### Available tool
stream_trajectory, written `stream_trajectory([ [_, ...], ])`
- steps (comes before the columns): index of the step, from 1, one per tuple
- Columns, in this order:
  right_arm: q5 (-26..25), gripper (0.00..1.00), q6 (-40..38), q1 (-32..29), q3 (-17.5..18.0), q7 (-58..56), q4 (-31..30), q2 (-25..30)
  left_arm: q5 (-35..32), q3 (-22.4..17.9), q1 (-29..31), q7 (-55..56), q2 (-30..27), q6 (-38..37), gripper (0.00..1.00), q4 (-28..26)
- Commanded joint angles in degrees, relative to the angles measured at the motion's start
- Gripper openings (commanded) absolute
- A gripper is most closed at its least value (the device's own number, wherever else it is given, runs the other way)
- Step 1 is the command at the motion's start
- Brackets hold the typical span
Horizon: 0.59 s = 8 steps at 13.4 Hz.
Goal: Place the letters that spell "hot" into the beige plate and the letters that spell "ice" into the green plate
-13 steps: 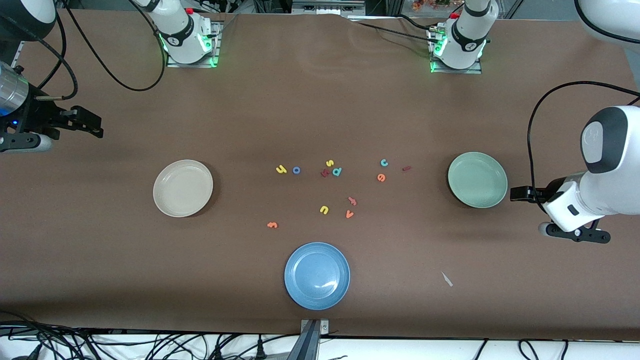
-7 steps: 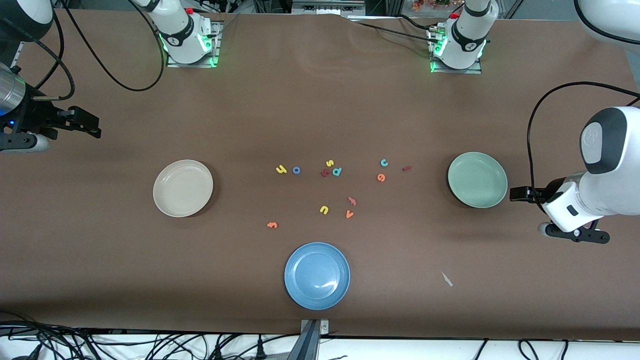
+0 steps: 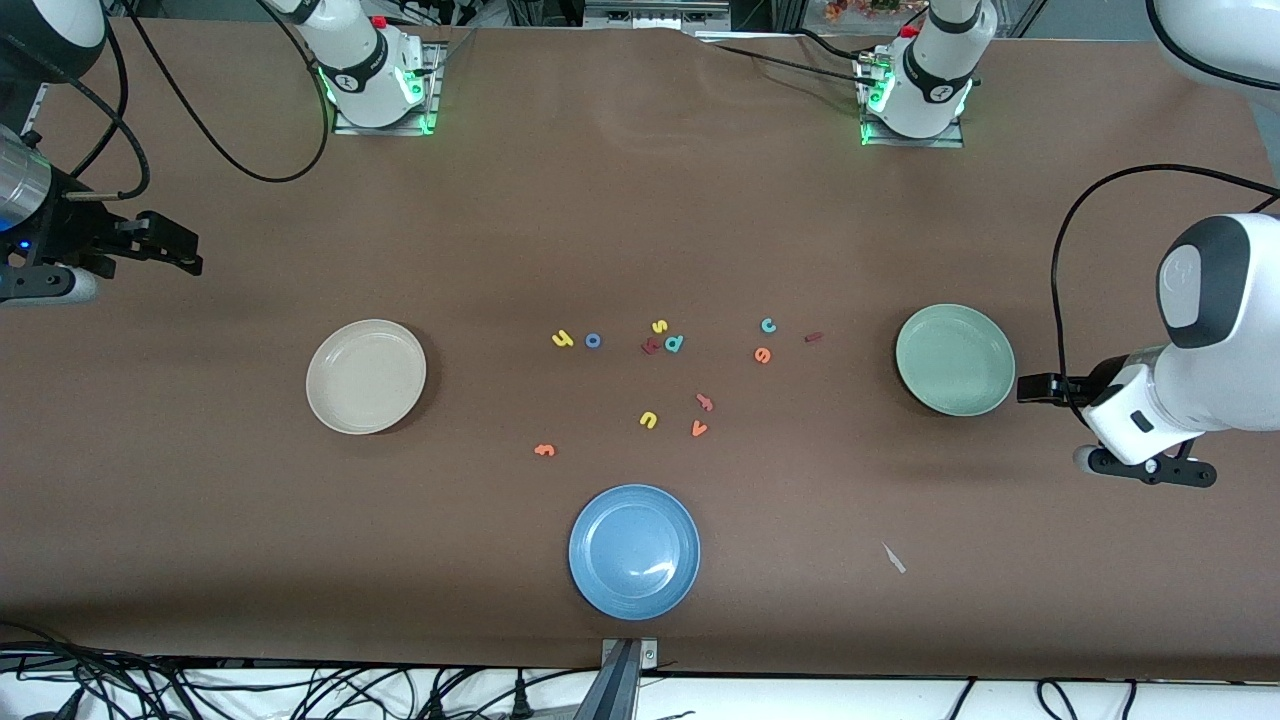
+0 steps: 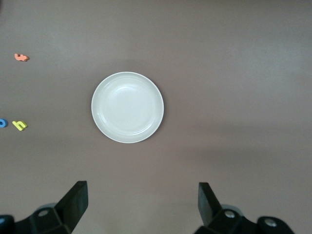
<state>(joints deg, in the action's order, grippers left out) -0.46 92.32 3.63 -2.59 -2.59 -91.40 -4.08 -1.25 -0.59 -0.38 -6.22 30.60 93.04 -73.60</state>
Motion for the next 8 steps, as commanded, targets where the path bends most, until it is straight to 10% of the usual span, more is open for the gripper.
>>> stream_trajectory([
  [1, 2.5, 1.0, -1.6, -0.4, 0.1, -1.1, 1.5, 0.0, 2.0, -0.6, -0.4, 0.5, -0.4, -0.7, 1.0, -0.3],
  [8, 1.8, 1.0, -1.7, -0.2, 0.1, -1.5, 1.3, -0.1, 2.0, -0.6, -0.4, 0.4, -0.4, -0.7, 1.0, -0.4],
])
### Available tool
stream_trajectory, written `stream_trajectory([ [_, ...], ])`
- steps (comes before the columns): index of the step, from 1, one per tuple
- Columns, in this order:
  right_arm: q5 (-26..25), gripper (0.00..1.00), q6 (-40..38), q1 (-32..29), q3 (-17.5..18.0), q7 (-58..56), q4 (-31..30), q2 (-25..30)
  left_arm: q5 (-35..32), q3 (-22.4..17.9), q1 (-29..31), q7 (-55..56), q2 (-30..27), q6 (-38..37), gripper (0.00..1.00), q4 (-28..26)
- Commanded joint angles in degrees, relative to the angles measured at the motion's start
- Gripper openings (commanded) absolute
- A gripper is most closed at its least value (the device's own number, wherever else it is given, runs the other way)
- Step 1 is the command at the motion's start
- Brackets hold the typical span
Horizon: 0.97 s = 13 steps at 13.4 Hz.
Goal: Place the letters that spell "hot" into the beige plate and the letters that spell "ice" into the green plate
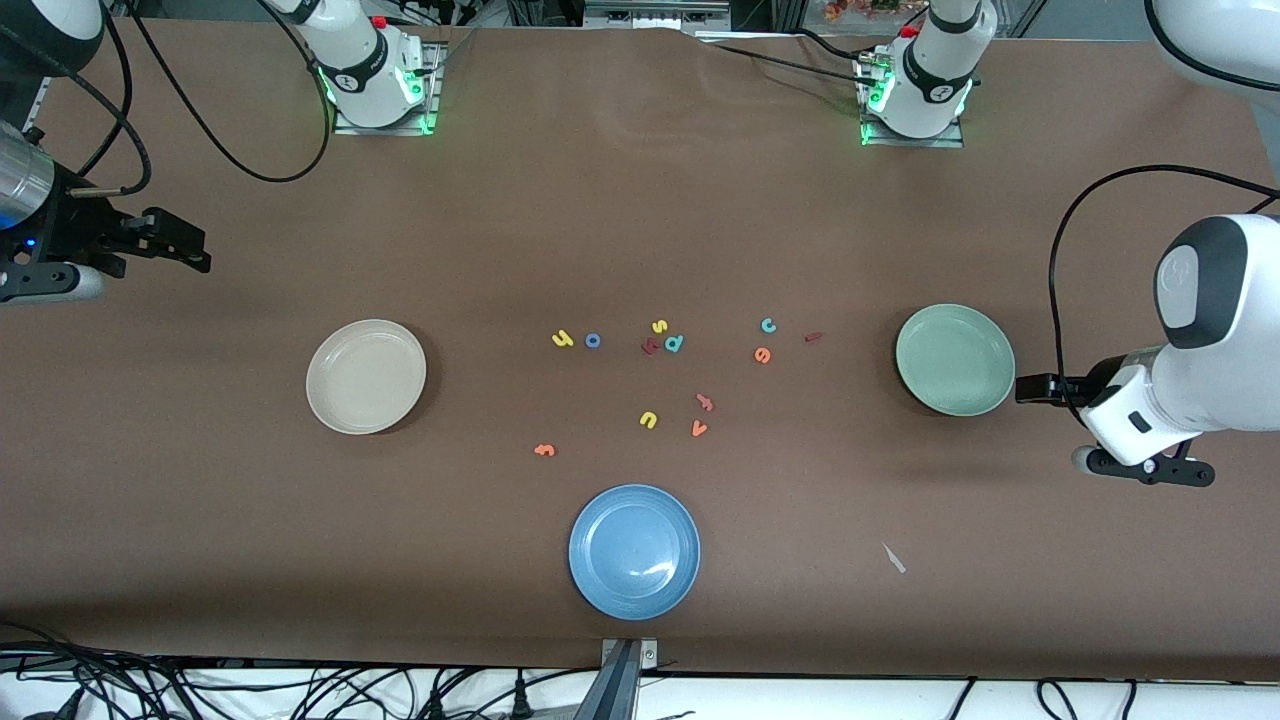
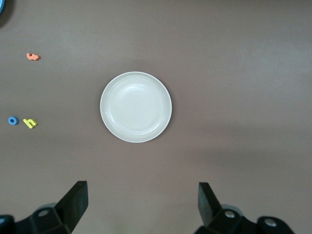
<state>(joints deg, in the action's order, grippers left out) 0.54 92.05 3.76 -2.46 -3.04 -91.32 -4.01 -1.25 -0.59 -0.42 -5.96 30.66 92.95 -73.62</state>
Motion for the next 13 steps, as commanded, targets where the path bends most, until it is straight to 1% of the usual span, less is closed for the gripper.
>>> stream_trajectory([
  [1, 0.7, 1.0, -1.5, -0.3, -0.1, -1.1, 1.2, -0.1, 2.0, -0.6, -0.4, 0.2, -0.4, -0.6, 1.0, -0.5],
  [9, 1.3, 1.0, -1.5, -0.5, -1.6, -1.5, 1.1, -0.6, 2.0, -0.6, -0.5, 0.3, -0.3, -0.6, 1.0, -1.2],
  [11, 1.2, 1.0, -1.5, -0.5, -1.5, -1.5, 1.0, -0.6, 2.0, -0.5, -0.6, -0.9, 0.6, -0.2, 1.0, -1.0],
  [12, 1.2, 1.0, -1.5, -0.5, -1.5, -1.6, 1.1, -0.7, 1.3, -0.5, -1.2, 0.0, 1.6, -0.1, 1.0, -0.5],
  [13, 1.1, 1.0, -1.5, -0.4, -1.5, -1.7, 1.1, -0.7, 1.3, -0.5, -2.9, 0.2, 1.9, -0.1, 1.0, -0.4],
])
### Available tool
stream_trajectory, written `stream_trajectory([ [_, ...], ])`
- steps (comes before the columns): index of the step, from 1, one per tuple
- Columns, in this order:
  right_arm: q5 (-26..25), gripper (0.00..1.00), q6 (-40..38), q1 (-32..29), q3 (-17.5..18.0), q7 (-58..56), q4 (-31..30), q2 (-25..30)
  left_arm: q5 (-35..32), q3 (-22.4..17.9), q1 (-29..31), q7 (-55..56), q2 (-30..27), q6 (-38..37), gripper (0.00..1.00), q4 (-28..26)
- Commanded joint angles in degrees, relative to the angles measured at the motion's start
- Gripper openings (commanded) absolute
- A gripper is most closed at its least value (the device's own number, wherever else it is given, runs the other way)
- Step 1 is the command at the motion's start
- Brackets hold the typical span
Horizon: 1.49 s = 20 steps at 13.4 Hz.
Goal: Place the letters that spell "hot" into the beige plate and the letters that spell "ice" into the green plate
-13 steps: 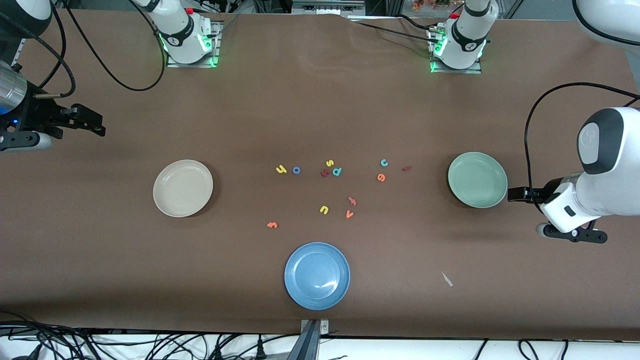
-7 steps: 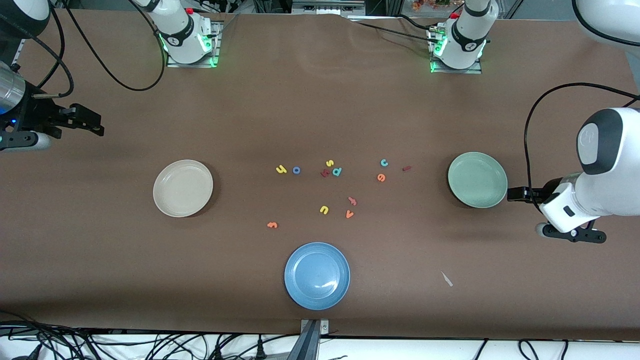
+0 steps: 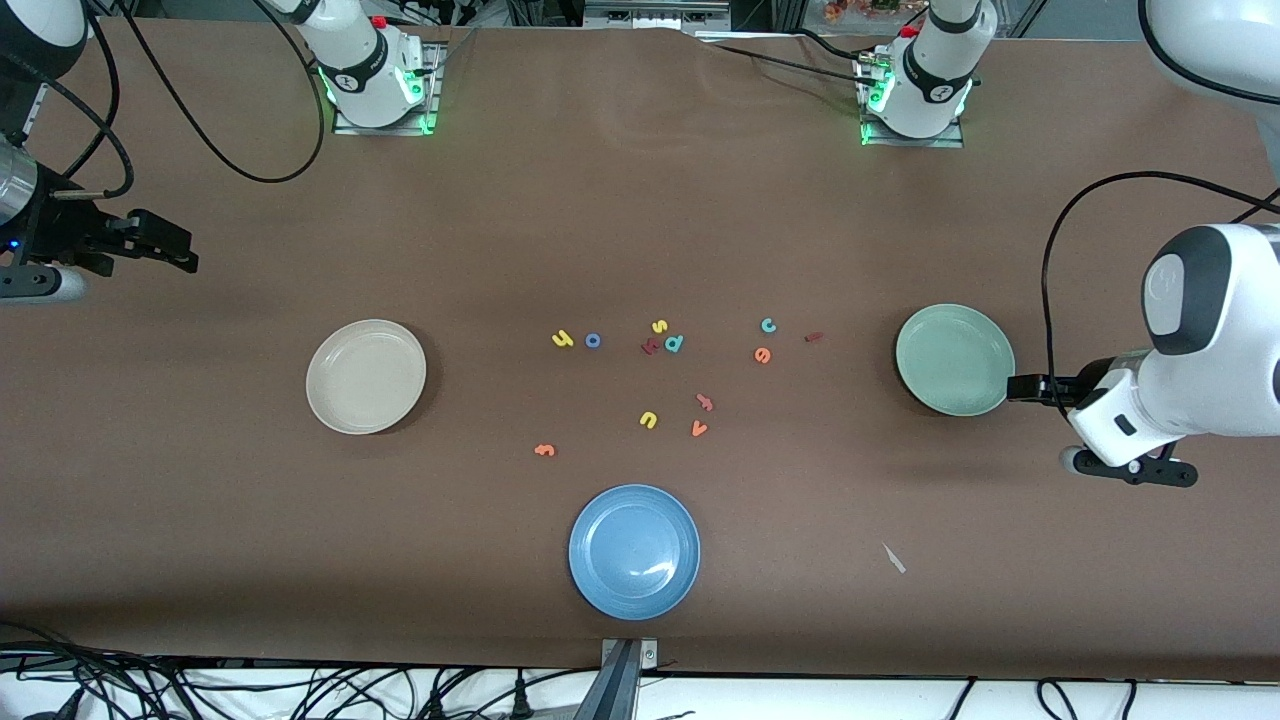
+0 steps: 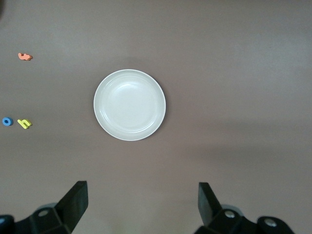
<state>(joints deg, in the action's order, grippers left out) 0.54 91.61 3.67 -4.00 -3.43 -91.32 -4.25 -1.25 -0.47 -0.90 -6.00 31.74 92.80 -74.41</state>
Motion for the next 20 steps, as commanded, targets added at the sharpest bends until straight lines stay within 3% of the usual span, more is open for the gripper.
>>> stream_trajectory([
  [1, 1.0, 1.0, -1.1, -0.2, 0.0, -1.3, 1.1, -0.5, 1.4, -0.7, -2.6, 0.0, 0.9, 0.1, 1.0, 0.4],
  [5, 1.1, 0.99, -1.1, 0.2, 0.3, -1.1, 1.1, -0.9, 2.1, -0.2, -4.4, -0.1, 0.7, -0.3, 1.0, -2.1],
  [9, 1.5, 0.99, -1.0, 0.3, 0.6, -0.7, 1.2, -1.8, 7.8, 3.2, -5.9, 2.6, 0.1, 1.0, 1.0, -7.5],
  [13, 1.5, 0.99, -0.4, 1.9, 1.9, -0.4, 1.5, -3.4, 7.9, 7.4, -8.2, 10.7, -4.0, 19.6, 0.99, -24.2],
  [15, 1.7, 0.99, -0.3, 2.9, 2.5, 1.1, 4.0, -6.3, 7.9, 9.1, -8.3, 12.4, -5.3, 24.6, 0.99, -31.1],
  [19, 3.0, 0.99, 2.2, 7.0, 3.2, 9.8, 5.4, -9.7, 7.8, 9.8, -9.5, 12.5, -5.6, 36.0, 0.97, -40.6],
  [20, 3.1, 0.99, 4.2, 6.6, 5.3, 12.8, 4.7, -10.3, 7.8, 9.8, -9.5, 12.5, -5.6, 37.0, 0.91, -41.8],
])
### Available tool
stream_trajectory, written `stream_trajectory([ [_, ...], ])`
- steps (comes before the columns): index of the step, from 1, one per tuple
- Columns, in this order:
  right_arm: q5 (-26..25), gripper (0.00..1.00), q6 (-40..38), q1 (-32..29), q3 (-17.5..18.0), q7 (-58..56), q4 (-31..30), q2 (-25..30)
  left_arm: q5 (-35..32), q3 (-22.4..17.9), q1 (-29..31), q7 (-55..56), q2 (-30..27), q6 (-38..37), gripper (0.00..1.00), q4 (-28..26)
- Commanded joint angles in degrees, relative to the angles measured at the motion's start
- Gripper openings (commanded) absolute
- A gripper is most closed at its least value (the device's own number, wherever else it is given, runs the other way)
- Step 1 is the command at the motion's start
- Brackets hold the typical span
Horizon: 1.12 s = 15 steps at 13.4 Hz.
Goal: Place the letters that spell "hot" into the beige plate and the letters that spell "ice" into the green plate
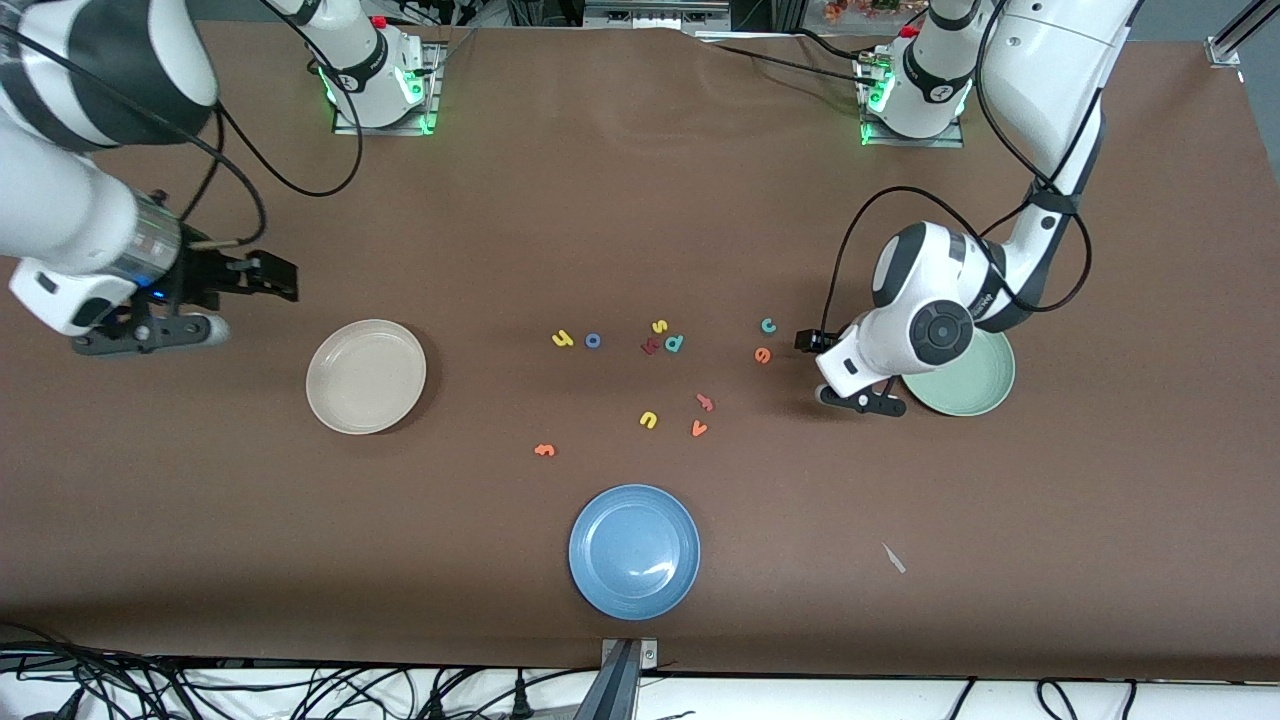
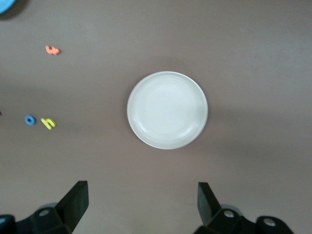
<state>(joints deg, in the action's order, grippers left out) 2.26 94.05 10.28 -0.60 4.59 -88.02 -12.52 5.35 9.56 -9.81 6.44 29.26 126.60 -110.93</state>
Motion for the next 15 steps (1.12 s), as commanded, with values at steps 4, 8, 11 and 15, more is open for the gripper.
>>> stream_trajectory([
  [4, 1.2, 0.99, 7.4, -0.3, 8.0, 13.1, -1.0, -4.5, 1.1, -0.2, -2.0, 0.1, -2.8, 3.3, 0.6, -6.9],
  [8, -0.1, 0.99, 13.8, -0.3, 12.7, 20.4, -3.9, -6.5, 1.1, -0.2, -2.8, 0.1, -1.1, 4.2, 0.49, -7.0],
  [11, -5.3, 0.99, 20.9, 0.2, 17.2, 29.7, -8.4, -8.3, 1.1, -0.3, -2.8, 0.7, 0.3, 7.5, 0.38, -7.0],
  [15, -9.8, 0.99, 27.9, 0.4, 22.2, 41.0, -13.1, -10.0, 1.0, -0.3, -2.8, 0.8, 0.7, 8.2, 0.38, -6.9],
])
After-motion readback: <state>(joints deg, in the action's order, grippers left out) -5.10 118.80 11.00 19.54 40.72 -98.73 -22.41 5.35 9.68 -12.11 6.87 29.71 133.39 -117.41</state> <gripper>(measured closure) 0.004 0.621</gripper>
